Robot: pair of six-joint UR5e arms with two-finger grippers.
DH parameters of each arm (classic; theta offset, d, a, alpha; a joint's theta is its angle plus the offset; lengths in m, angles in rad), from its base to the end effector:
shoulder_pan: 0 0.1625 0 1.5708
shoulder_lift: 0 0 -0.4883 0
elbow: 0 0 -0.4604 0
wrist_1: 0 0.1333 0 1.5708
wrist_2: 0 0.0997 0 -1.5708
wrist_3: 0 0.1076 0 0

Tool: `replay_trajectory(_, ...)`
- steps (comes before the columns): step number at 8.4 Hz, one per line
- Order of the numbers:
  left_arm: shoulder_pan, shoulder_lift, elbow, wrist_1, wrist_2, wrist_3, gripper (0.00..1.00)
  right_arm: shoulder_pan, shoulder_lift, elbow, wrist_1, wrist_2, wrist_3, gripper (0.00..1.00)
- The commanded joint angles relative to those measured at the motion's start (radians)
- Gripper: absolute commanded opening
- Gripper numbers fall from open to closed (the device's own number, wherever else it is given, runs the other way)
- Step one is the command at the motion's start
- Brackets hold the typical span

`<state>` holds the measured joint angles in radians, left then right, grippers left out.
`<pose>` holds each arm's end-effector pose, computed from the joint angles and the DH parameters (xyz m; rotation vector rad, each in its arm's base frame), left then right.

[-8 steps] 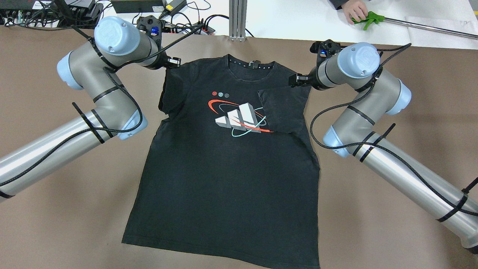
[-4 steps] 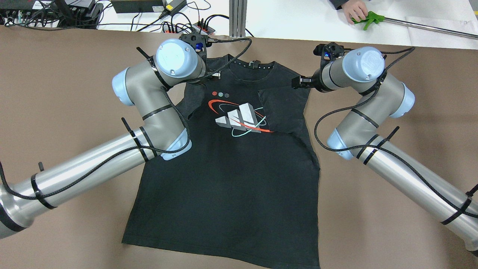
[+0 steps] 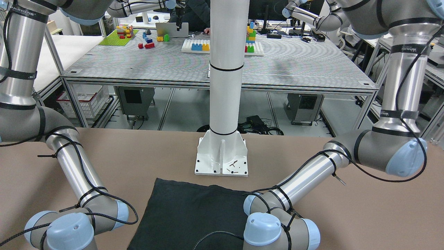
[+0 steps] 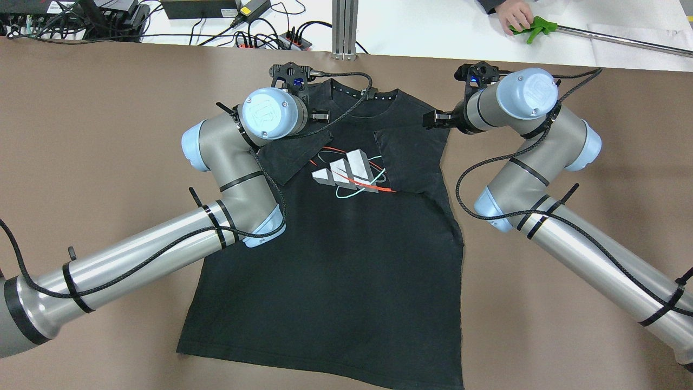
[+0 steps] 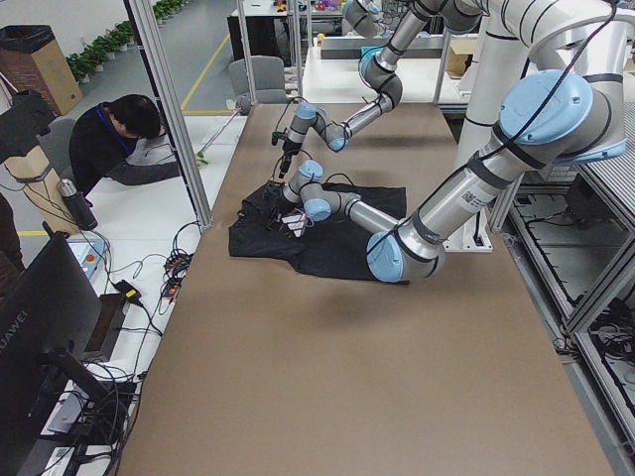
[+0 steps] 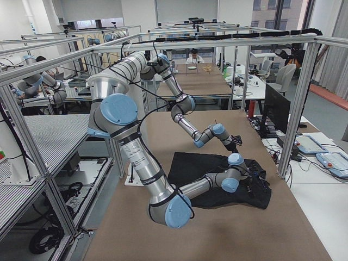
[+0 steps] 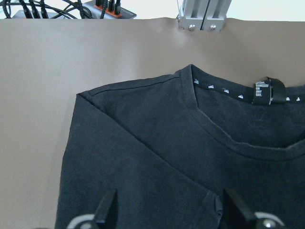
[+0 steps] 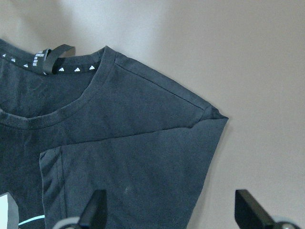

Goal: Fold clothes
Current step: 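Fold both sleeves inward over the shirt body with both grippers, then release the sleeves and move both grippers down to the shirt hem corners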

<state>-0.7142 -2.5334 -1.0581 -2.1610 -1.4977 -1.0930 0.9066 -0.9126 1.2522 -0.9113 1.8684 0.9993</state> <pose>0.6317 -0.7344 0.2096 0.6404 0.8255 -0.2526 -0.4582 -0.7503 0.3672 0.4666 -0.9163 0.1565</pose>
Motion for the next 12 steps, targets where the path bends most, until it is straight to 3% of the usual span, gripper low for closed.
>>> replay_trajectory(1, -0.028, -0.005, -0.026, -0.014, -0.08, -0.007, 0.94, 0.002, 0.003, 0.006, -0.001, 0.011, 0.004, 0.94)
replay_trajectory(3, -0.08, 0.025, -0.069, -0.004, -0.223, -0.013, 0.94, 0.003, -0.003, 0.045, -0.014, 0.055, 0.016, 0.94)
replay_trajectory(4, -0.096, 0.068, -0.118, 0.0, -0.237, -0.016, 0.94, 0.003, -0.024, 0.096, -0.05, 0.116, 0.021, 0.94)
replay_trajectory(6, -0.148, 0.209, -0.266, -0.003, -0.397, -0.016, 0.94, 0.006, -0.134, 0.314, -0.182, 0.158, 0.021, 0.94)
replay_trajectory(8, -0.148, 0.333, -0.435, 0.01, -0.424, -0.036, 0.94, 0.009, -0.259, 0.497, -0.242, 0.248, 0.021, 0.94)
replay_trajectory(10, -0.145, 0.402, -0.57, 0.123, -0.424, -0.039, 0.94, 0.002, -0.343, 0.591, -0.268, 0.346, 0.022, 0.94)
replay_trajectory(12, -0.136, 0.595, -0.744, 0.142, -0.437, -0.041, 0.94, -0.021, -0.443, 0.674, -0.259, 0.373, 0.056, 0.94)
